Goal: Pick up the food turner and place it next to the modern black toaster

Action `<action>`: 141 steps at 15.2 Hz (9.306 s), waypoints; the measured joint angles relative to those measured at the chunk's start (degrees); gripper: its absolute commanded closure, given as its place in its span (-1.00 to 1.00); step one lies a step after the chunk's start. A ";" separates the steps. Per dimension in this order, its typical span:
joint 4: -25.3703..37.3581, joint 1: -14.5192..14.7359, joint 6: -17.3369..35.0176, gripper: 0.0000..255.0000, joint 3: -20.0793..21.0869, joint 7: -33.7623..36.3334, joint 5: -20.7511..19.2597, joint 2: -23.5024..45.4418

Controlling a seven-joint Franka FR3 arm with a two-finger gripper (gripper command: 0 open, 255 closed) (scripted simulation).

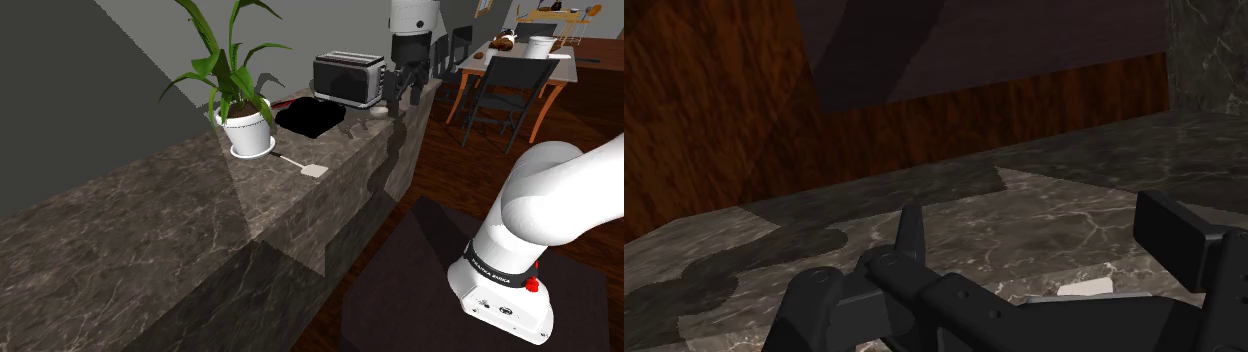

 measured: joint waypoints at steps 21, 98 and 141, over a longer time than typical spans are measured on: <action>12.19 4.24 29.51 -1.00 2.37 -0.49 2.66 36.27; 49.43 5.92 10.88 1.00 4.04 -0.61 2.87 51.94; 59.84 -13.84 5.35 1.00 -8.45 -32.80 7.73 57.55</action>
